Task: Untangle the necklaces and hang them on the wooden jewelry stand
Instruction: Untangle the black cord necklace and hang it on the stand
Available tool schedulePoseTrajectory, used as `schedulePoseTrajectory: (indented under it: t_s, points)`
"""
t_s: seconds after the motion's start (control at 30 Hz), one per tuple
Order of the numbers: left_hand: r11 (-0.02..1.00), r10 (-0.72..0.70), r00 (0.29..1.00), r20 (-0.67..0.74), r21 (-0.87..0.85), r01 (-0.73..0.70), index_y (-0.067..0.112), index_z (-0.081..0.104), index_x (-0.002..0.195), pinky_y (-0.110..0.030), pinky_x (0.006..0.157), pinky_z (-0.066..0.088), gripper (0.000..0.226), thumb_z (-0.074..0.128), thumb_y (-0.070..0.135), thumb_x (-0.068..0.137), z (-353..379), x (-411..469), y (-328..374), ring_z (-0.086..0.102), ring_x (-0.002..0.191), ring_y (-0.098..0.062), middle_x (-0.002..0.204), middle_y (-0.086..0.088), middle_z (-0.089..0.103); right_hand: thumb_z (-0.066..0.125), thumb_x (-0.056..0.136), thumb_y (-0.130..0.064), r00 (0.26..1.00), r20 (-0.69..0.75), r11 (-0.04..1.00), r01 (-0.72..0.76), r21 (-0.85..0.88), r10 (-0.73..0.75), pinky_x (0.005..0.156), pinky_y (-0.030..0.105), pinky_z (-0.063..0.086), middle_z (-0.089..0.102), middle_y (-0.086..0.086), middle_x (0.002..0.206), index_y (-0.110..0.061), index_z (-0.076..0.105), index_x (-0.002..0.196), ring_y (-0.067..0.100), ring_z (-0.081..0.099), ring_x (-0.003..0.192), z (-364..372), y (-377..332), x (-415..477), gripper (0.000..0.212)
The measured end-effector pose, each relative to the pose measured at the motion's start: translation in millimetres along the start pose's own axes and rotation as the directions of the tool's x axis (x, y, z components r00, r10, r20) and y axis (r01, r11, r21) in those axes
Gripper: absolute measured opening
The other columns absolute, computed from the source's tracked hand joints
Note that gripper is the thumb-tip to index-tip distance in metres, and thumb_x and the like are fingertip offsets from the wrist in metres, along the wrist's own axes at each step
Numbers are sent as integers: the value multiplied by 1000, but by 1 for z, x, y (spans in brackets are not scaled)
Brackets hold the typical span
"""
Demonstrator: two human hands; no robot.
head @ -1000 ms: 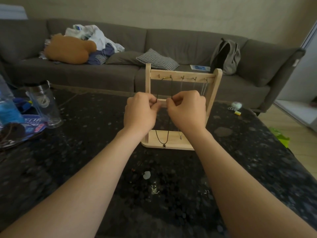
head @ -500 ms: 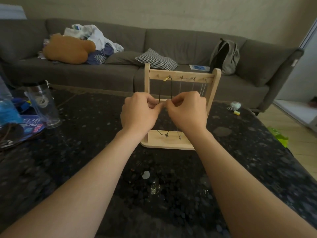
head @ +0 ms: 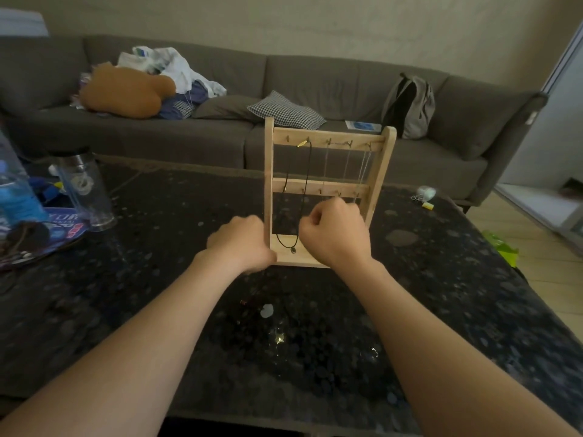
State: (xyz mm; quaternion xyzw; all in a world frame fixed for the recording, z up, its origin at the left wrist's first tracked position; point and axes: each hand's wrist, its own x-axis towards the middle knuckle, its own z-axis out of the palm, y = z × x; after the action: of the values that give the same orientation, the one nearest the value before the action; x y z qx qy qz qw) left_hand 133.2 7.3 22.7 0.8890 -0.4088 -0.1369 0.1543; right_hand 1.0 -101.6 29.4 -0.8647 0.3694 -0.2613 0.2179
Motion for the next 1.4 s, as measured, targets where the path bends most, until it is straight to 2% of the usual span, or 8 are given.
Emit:
schedulePoseTrajectory:
  t_s: [0.23,0.5,0.67,0.9,1.03,1.17,1.27,1.4]
  points:
    - [986,-120,949,291,147,80,22,63,131,-46,97,62,48,86,27,90,12,-12,-15,66,109,-24,119,-4,62,68,99,-28,960,273,982,-4,-190,57,71,33,55,71,1,93,-16,74,107,19,69,84,7,9,-28,15]
    - [981,-139,956,260,168,97,21,60,112,-42,97,63,33,85,19,91,26,-15,-15,67,107,-24,116,-6,59,72,99,-27,898,437,961,72,-267,54,81,38,66,69,4,97,-13,72,111,20,70,87,9,6,-42,19]
    - [988,-128,961,245,122,100,17,63,126,-37,89,65,36,78,8,95,30,-12,-19,70,99,-22,115,-9,61,70,101,-22,776,618,918,144,-370,128,74,34,60,59,4,87,-12,61,123,21,64,75,3,1,-48,26]
    - [986,-28,986,162,-157,54,13,69,135,-34,82,60,32,64,13,103,24,-9,-13,71,105,-24,122,-10,70,72,100,-22,834,548,925,158,-344,61,81,35,60,65,8,114,-13,64,127,24,65,96,7,4,-42,30]
    - [938,71,985,160,-346,-11,18,78,110,-35,75,61,16,63,17,105,14,-20,1,75,88,-25,101,-11,76,74,95,-13,856,515,990,97,-103,-30,94,35,59,65,6,133,-19,54,149,25,65,116,8,5,-36,58]
    - [866,122,988,92,-497,-61,23,80,105,-28,64,57,8,74,25,101,5,-30,11,70,76,-18,107,-6,75,68,99,-15,877,481,998,26,-54,4,66,25,55,72,4,93,-11,75,111,16,67,79,6,6,-32,14]
    - [825,91,996,-6,-559,-79,23,77,105,-25,63,56,6,74,24,101,3,-33,17,70,90,-19,115,-1,67,65,99,-19,903,415,990,-138,36,111,56,27,45,56,3,66,-11,64,74,15,54,59,-5,7,-33,26]
    - [791,24,995,-93,-607,-76,22,74,104,-28,64,61,11,76,32,100,-1,-39,20,73,83,-22,105,-3,70,58,102,-29,886,383,900,-367,235,261,70,33,50,69,4,80,-2,75,98,16,62,73,-17,8,-31,32]
